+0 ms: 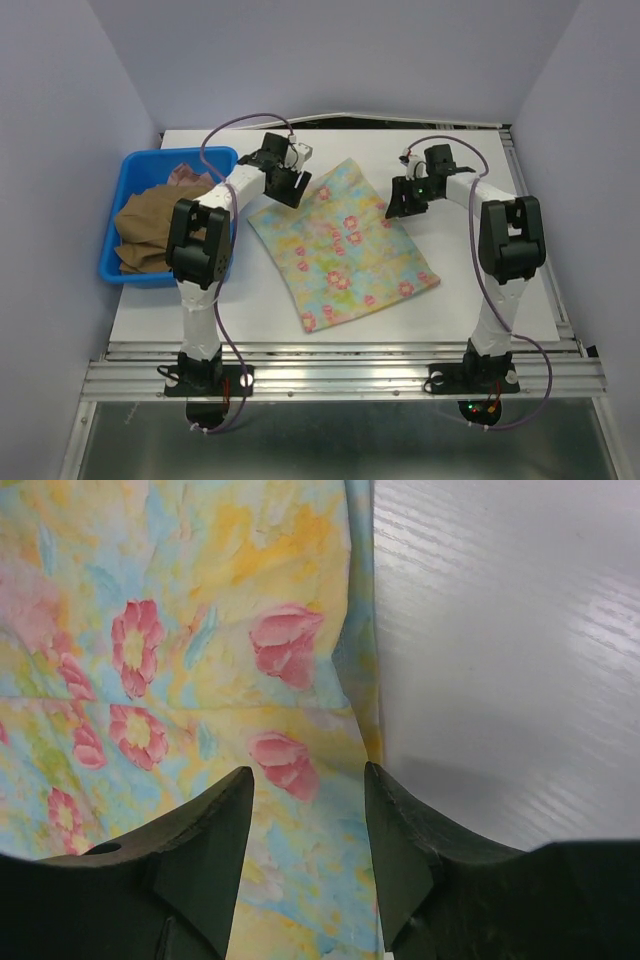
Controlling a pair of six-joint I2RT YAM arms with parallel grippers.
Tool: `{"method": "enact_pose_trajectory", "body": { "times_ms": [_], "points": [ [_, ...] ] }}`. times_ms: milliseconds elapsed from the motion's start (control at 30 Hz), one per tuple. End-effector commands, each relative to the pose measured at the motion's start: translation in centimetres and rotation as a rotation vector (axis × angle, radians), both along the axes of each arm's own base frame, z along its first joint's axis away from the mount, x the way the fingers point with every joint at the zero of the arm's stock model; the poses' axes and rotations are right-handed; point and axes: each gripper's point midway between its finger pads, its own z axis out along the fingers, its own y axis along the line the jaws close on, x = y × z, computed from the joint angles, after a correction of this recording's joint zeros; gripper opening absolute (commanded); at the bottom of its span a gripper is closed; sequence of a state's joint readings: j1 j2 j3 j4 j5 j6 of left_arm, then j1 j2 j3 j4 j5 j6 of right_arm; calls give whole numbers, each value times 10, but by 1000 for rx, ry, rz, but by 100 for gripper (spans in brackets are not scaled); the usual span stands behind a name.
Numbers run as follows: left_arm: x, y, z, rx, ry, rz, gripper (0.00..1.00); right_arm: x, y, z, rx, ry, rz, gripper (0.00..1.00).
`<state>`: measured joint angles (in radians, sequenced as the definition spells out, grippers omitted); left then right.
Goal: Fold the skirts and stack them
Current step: Flatten the skirt out
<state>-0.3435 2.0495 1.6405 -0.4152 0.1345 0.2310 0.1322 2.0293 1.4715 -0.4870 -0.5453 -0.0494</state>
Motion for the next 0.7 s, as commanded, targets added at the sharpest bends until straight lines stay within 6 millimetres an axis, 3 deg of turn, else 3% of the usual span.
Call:
{"method": "enact_pose_trajectory", "body": {
  "times_ms": [0, 233, 467, 500, 667],
  "points": [
    [5, 12, -11, -31, 33, 51, 75, 27, 13, 24, 90, -82, -27, 54],
    [-8, 16, -35, -25, 98, 52, 72, 38, 18, 17, 119, -100, -37, 54],
    [-12, 18, -46, -20, 116, 53, 71, 46, 19, 6, 119, -90, -33, 54],
    [-13, 18, -48, -18, 121, 54, 71, 45, 20, 5, 125, -85, -29, 52],
    [-17, 24, -57, 9, 134, 77, 68, 38, 16, 14, 103, -116, -15, 24]
  ]
}}
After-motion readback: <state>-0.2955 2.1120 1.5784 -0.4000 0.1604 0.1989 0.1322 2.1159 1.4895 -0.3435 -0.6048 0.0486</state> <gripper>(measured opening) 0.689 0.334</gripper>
